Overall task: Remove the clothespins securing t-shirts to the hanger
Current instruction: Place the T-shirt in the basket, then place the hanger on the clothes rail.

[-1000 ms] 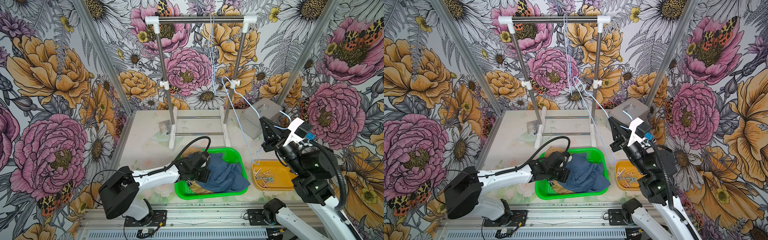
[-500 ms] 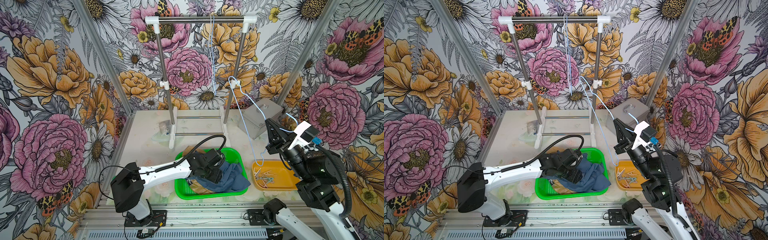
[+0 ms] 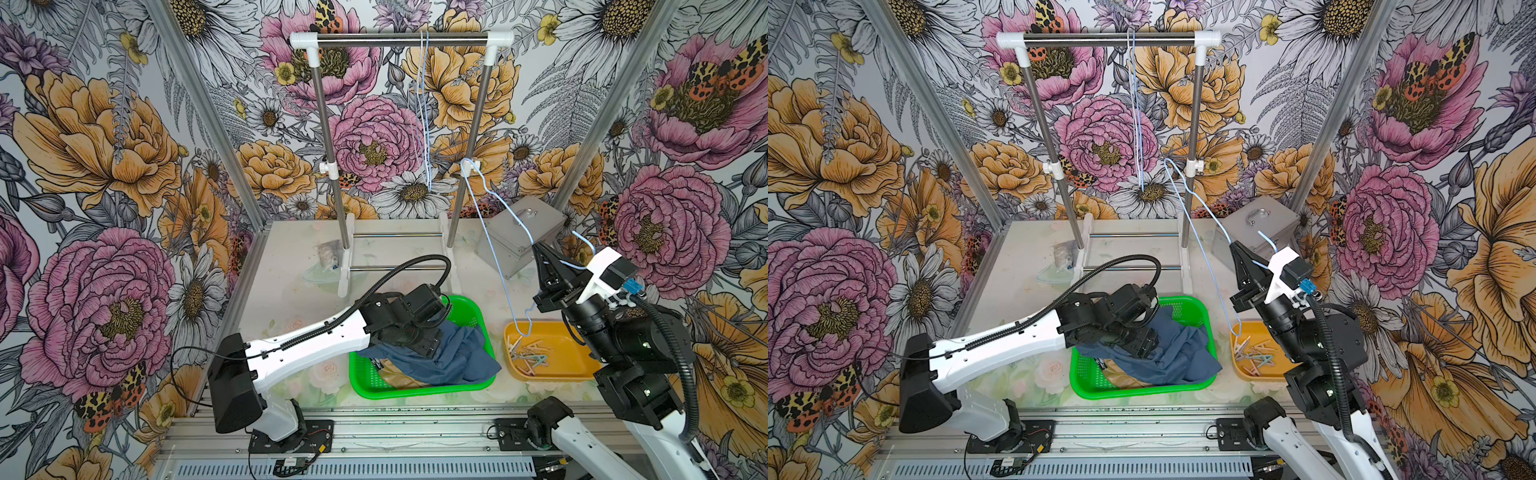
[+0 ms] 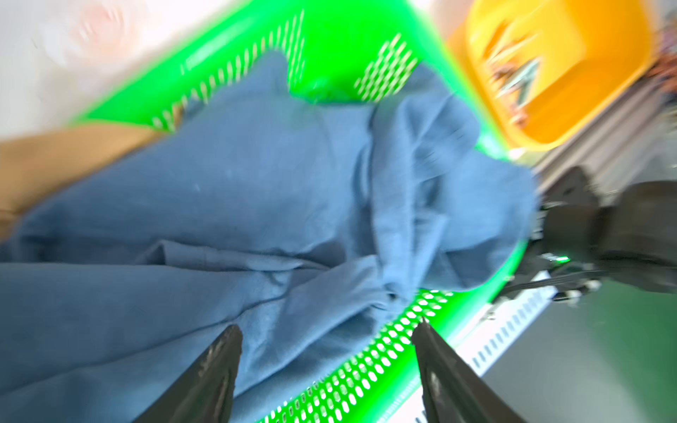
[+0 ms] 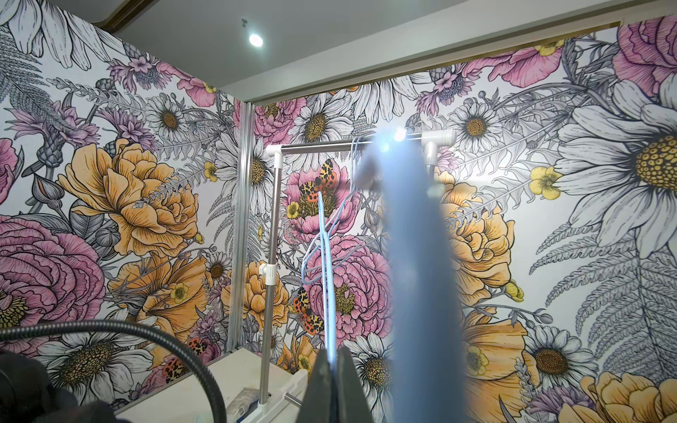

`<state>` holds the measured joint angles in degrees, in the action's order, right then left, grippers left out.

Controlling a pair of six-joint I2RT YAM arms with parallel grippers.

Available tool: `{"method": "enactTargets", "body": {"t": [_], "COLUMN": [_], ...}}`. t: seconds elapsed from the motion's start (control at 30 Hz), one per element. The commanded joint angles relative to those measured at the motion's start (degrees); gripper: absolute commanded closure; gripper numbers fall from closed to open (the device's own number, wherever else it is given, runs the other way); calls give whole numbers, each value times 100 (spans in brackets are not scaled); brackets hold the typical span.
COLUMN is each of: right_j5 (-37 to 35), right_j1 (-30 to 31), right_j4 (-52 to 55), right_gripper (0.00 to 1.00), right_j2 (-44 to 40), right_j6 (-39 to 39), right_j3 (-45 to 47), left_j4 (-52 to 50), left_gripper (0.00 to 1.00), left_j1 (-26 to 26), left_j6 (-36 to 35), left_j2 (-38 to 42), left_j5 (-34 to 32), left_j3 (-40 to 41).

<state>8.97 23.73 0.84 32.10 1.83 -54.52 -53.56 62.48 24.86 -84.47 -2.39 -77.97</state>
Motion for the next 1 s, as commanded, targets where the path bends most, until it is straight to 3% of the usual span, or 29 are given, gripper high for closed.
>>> {"method": "enactTargets", "body": {"t": [0.0, 0.23, 0.43, 0.77, 0.97], "right_j5": [-185, -396, 253, 398, 366], "right_j1": [-46, -57, -57, -45, -20], "right_j4": [81, 1378, 2255, 3077, 3076], "right_gripper": [100, 100, 100, 100, 100], "right_j2": [-50, 172, 510, 842, 935], "right_j6": [-52, 173, 864, 1594, 1908], "right_j3": [21, -439, -586, -628, -460], "left_j4": [-69, 309, 1426, 2896, 3159], "left_gripper": [23, 22, 24, 29, 44], "left_j1": [-202, -169, -297, -493, -544], "left_j6": [-459, -2770, -4774, -7914, -8924], "left_j2": [200, 588, 786, 613, 155], "left_j5": [-13, -901, -522, 317, 346], "left_j3": [-65, -529, -625, -670, -797]}}
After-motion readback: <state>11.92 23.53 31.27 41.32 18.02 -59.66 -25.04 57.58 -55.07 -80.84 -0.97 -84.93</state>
